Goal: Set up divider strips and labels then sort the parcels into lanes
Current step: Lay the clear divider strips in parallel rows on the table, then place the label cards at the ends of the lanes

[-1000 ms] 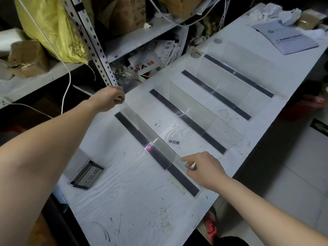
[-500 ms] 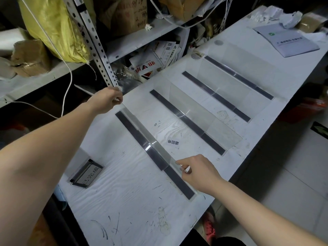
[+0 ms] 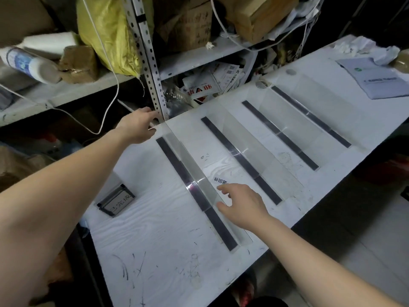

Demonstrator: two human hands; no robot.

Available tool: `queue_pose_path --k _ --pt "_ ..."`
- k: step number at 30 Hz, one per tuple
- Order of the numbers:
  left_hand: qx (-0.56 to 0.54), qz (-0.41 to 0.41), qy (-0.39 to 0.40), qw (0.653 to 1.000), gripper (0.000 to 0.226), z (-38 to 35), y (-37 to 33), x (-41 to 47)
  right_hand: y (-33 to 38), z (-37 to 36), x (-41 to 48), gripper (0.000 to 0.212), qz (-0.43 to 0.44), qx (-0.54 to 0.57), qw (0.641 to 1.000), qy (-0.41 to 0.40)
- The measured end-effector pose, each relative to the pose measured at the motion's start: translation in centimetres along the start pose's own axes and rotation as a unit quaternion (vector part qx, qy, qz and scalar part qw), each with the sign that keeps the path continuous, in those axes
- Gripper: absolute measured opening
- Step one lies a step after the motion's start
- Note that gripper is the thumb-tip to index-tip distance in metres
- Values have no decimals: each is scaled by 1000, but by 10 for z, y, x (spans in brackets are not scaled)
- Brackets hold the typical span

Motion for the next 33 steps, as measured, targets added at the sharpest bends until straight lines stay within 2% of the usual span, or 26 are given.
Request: queue_pose_path --k 6,14,17,22,33 --pt "-21 153 7 988 50 -3 16 -91 43 16 15 48 107 -83 991 -11" --pt "-112 305 43 945 55 -50 31 -213 122 18 33 55 229 -164 960 7" --pt "-140 335 48 931 44 -73 33 -239 151 10 45 54 262 -177 948 27" --pt "-167 350 57 920 46 -101 29 -251 194 -7 71 48 304 -201 930 50" --pt "-210 373 59 902 40 -138 58 -237 250 -56 152 40 323 -229 912 108"
Point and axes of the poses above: each hand's wrist, its own x-axis towards the middle knuckle, its own z-axis out of the back of the hand, y = z × x, the point moved 6 cm from there along x, towards the middle knuckle, and after that the axes turned 14 degrees about y, right-handed, at the moved point
